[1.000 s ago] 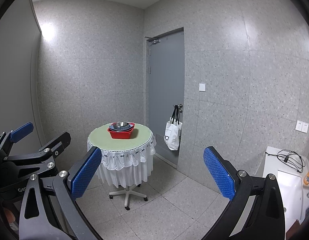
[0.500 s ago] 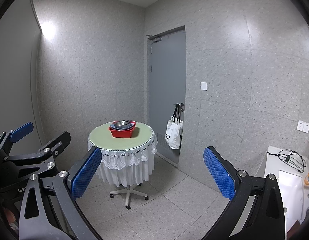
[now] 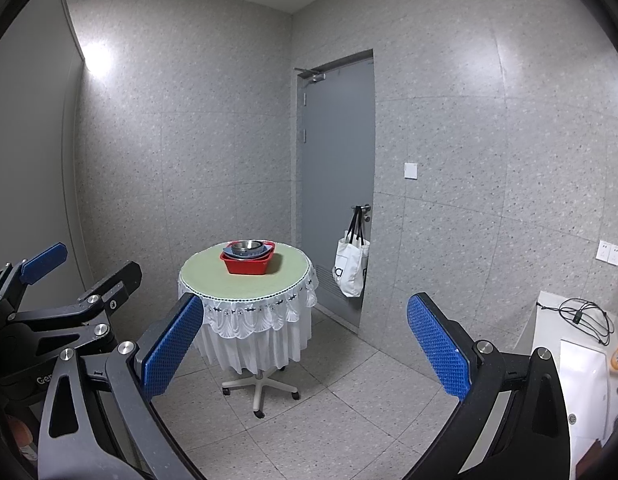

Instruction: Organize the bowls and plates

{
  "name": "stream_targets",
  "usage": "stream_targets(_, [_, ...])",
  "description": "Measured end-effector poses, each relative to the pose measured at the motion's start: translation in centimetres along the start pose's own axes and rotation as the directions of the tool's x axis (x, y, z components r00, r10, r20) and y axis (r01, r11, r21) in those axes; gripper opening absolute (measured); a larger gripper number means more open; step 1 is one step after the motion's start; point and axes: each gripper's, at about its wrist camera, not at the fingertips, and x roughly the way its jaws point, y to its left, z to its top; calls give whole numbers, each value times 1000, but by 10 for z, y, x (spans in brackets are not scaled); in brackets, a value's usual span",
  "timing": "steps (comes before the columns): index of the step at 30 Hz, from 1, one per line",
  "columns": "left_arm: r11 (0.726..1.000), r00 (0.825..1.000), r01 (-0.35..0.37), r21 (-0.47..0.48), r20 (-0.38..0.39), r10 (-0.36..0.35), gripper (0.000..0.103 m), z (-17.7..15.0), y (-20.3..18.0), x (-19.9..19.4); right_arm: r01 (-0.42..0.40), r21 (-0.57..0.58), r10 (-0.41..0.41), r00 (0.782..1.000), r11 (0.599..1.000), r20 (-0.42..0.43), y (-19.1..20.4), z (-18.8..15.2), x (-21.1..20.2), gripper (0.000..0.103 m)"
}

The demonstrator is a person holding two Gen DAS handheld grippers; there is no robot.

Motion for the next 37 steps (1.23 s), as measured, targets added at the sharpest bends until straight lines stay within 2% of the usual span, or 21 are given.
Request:
stream_targets(25, [1000,1000,-13,-2,-1,13,102,1,5,12,-9,-2,9,1000,1000,-10,3,-2,13,103])
stream_targets(37, [1000,1000,-20,9,-11,21,102,-4,15,32,-5,6,5,1000,1000,-22,13,-7,34,103])
